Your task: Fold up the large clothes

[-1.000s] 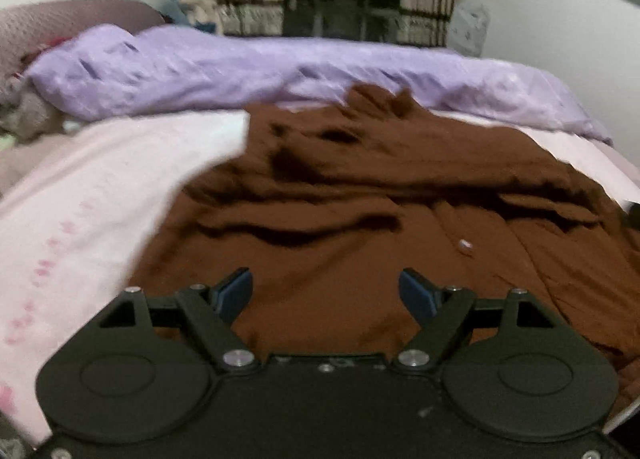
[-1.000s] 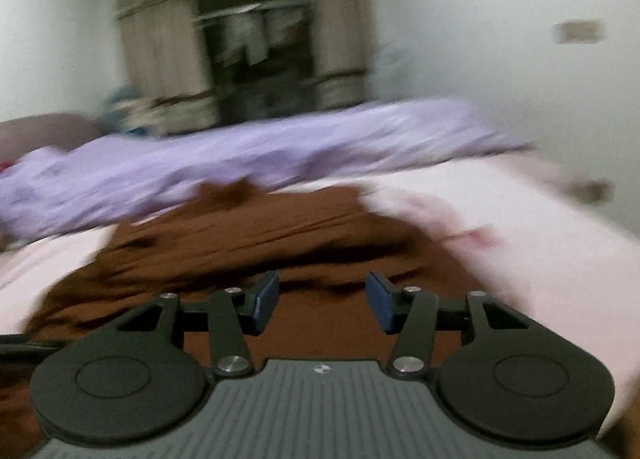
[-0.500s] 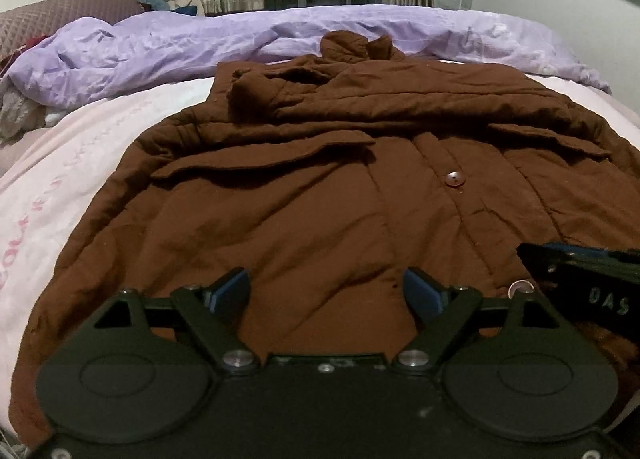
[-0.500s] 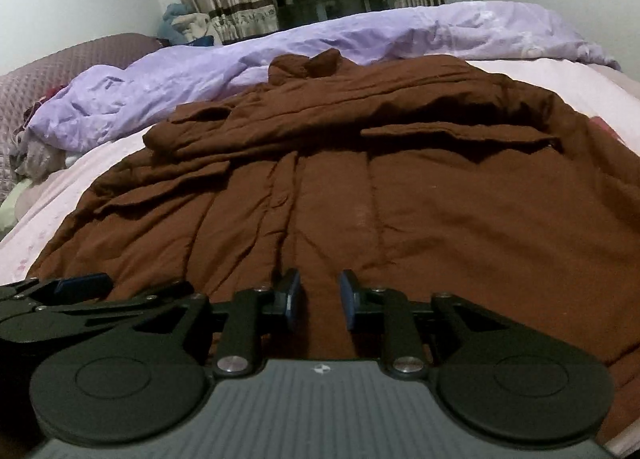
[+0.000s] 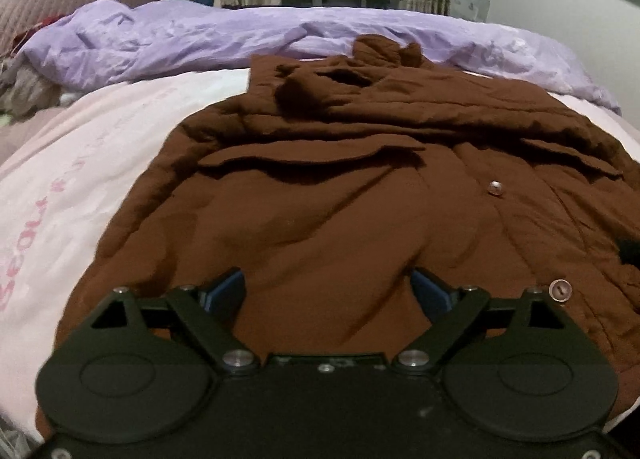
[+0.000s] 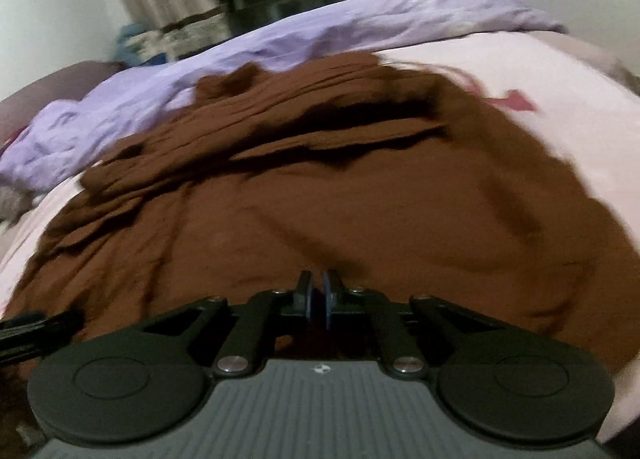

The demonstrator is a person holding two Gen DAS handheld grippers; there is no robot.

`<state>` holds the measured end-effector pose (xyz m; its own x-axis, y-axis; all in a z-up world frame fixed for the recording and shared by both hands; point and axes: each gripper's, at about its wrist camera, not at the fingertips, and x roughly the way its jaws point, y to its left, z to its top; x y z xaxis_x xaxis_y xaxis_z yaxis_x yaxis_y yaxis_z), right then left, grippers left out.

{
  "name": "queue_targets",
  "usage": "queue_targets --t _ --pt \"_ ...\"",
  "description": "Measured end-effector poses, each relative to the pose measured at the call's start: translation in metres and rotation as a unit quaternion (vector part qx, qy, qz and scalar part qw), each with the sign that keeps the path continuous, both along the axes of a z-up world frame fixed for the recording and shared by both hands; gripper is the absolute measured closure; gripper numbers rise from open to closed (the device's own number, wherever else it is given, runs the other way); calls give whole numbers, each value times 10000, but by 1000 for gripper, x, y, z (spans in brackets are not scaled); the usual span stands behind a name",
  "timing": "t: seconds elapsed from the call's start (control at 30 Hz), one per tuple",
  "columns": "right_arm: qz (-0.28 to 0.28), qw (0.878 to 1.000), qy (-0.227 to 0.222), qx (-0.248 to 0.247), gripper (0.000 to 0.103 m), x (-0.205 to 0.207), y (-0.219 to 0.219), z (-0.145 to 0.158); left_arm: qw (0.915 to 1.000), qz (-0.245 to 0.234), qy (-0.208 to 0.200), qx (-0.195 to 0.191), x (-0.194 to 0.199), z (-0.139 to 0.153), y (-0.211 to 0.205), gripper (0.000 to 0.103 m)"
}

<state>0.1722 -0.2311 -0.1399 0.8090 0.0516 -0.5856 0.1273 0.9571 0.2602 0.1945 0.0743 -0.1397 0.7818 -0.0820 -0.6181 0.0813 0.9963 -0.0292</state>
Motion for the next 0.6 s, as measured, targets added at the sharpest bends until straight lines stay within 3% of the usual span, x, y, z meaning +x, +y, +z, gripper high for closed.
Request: queue_targets --t 0.1,0.43,0.6 --pt "-193 9995 -28 258 97 -6 -25 -3 9999 105 -7 75 1 1 11 9" --pt "-962 9947 -82 352 97 -28 -80 -2 9981 569 -43 241 -1 0 47 10" --pt "-1131 9935 -82 0 97 -31 -77 5 9945 837 -88 626 -3 1 46 9"
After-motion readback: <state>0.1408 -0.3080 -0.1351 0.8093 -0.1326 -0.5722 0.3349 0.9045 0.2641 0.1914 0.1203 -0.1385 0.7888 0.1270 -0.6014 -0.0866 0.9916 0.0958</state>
